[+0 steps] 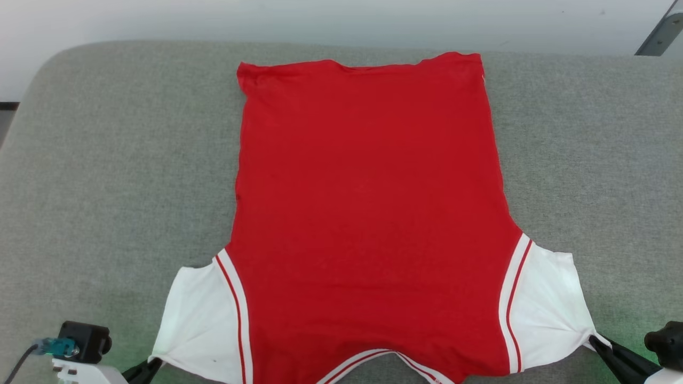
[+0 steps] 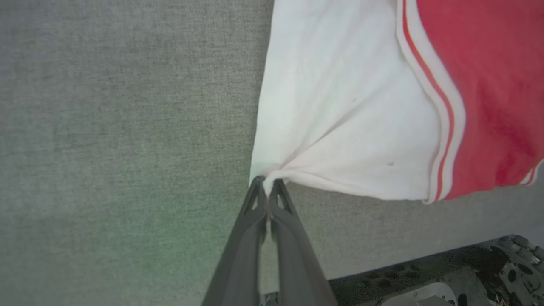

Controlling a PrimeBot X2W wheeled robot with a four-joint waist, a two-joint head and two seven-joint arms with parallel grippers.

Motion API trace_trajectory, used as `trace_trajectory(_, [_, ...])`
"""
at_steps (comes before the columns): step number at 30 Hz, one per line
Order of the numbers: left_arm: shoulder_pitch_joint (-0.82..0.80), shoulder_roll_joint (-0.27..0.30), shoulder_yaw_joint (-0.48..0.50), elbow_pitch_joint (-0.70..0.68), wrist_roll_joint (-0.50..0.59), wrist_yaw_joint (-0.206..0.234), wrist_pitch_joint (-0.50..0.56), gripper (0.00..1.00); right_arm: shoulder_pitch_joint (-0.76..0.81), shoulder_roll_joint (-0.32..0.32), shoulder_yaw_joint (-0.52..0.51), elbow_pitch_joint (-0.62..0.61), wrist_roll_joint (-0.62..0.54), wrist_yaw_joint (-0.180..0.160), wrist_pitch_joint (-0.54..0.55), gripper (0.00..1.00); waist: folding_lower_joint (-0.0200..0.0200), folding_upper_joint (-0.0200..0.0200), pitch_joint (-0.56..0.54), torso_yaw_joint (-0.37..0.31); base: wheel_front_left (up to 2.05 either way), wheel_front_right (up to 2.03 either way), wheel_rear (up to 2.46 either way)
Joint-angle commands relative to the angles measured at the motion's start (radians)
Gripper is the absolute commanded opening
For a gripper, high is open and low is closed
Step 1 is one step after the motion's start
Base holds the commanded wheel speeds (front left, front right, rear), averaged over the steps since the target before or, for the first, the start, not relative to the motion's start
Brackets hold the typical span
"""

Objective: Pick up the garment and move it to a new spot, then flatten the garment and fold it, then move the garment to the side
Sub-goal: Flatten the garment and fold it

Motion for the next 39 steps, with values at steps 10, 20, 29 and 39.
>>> trace_trajectory(10, [-0.016,-0.045,0.002,0.012,0.016,0.01,-0.02,0.0,-0.054,0.064,0.086,0.111,0.079,-0.002,0.145,0.3,-0.0001,0.0,0.024,0.013,0.0,0.0,0.0])
trace_trajectory(20, [-0.045,-0.086,-0.008,0.008,0.042,0.006,-0.025,0.0,-0.138,0.065,0.104,0.071,0.14,-0.003,0.369,1.0,-0.0001,0.0,0.03,0.035,0.0,0.0,0.0])
trace_trajectory(29, [-0.07,-0.119,-0.022,-0.017,0.079,0.011,-0.032,0.0,-0.173,-0.027,-0.131,-0.25,0.231,-0.002,0.577,1.0,-0.0001,0.0,0.026,0.076,0.0,0.0,0.0])
trace_trajectory(39, [-0.144,-0.176,-0.035,-0.035,0.128,-0.017,-0.021,0.0,-0.455,0.123,-0.255,-0.186,0.017,-0.002,0.578,1.0,-0.0001,0.0,0.093,0.158,0.0,0.0,0.0])
